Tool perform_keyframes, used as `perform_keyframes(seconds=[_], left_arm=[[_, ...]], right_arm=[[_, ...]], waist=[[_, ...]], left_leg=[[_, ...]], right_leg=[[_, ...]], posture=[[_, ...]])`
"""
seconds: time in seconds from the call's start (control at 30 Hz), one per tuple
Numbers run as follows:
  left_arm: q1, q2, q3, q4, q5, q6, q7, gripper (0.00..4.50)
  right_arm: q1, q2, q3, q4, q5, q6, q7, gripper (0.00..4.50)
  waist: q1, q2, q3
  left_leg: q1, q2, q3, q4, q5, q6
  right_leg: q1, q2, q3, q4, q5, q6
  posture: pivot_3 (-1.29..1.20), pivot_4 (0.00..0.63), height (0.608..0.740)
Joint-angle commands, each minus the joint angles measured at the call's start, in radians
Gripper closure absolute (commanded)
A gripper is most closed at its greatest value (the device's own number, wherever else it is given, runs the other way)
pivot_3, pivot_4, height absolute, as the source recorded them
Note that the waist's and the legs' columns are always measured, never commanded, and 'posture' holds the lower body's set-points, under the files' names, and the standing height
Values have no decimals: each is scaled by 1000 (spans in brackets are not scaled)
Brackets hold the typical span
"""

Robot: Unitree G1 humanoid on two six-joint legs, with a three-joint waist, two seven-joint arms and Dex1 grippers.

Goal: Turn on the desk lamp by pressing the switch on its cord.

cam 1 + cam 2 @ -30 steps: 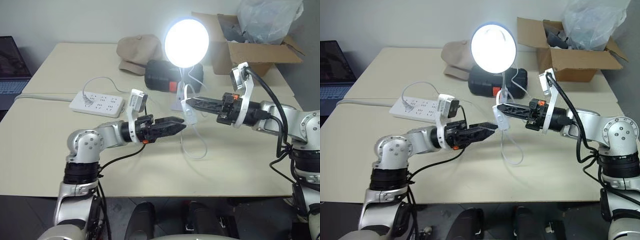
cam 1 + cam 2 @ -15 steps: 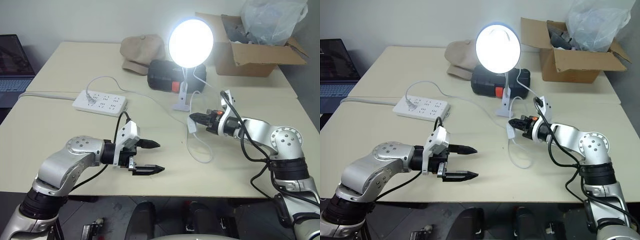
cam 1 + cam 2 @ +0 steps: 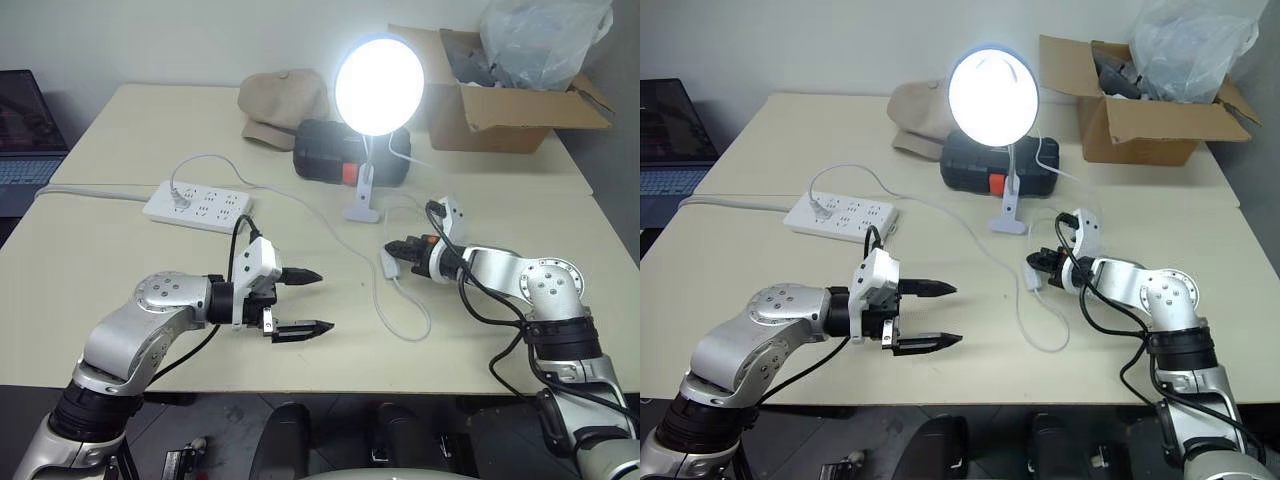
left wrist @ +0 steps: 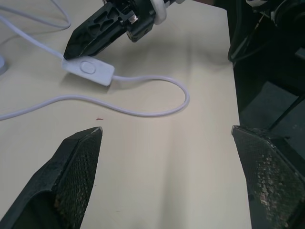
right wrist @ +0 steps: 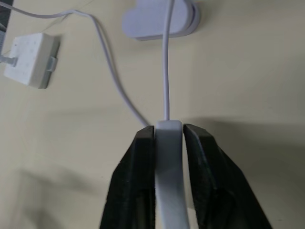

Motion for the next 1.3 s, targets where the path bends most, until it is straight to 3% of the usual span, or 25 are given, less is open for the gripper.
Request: perform_keyframes(seconds=[0.03,0.27,0.37,0.47,0.57,0.8,0.87,1.07,1.3], left_arm=[[-12,-16,9,9,28,-56,6,0],[-53,-89,-12,91,118,-168,39,0],[-103,-131,-14,178,218,-292,99,0],[-169,-156,-5,273,293,-392,139,0],[-279,-156,20,399,344,-454,172,0],[-499,-54,40,632,423,-556,116,0],[-537,-16,47,662,397,-498,52,0],[-394,175,62,446,226,-235,-231,0],[-250,264,115,299,141,-80,-257,0]], right_arm=[[-8,13,-48,-19,-46,7,29,2565],[-16,-11,-50,-76,-204,-2,132,779],[-4,-135,41,-190,-356,-52,336,70],[16,-222,71,-258,-432,-87,495,70],[49,-344,106,-335,-580,-253,729,70],[102,-538,57,-335,-736,-500,1125,70],[114,-579,31,-329,-741,-524,1207,70],[197,-710,-64,-336,-747,-555,1418,70],[242,-788,-136,-308,-756,-547,1533,70]], waist=[[0,0,0],[0,0,0],[2,0,0],[4,0,0],[4,0,0],[0,-1,1],[0,-1,1],[-4,-1,1],[1,0,1]], left_leg=[[0,0,0,0,0,0],[0,0,0,0,0,0],[0,0,0,0,0,0],[0,0,0,0,0,0],[0,0,-1,0,0,0],[0,0,0,1,0,0],[0,0,-1,1,0,0],[0,0,0,1,0,0],[1,1,-2,1,0,0]], right_leg=[[0,0,0,0,0,0],[0,0,0,0,0,0],[0,0,0,0,0,0],[0,0,-1,0,0,0],[0,0,-2,0,0,1],[0,1,-2,0,0,1],[0,1,-3,0,0,1],[0,0,-2,0,0,1],[1,0,-4,1,-1,-1]], posture=[[0,150,740],[0,150,740],[0,150,740],[0,150,740],[0,150,740],[0,150,740],[0,150,740],[0,150,740],[0,150,740]])
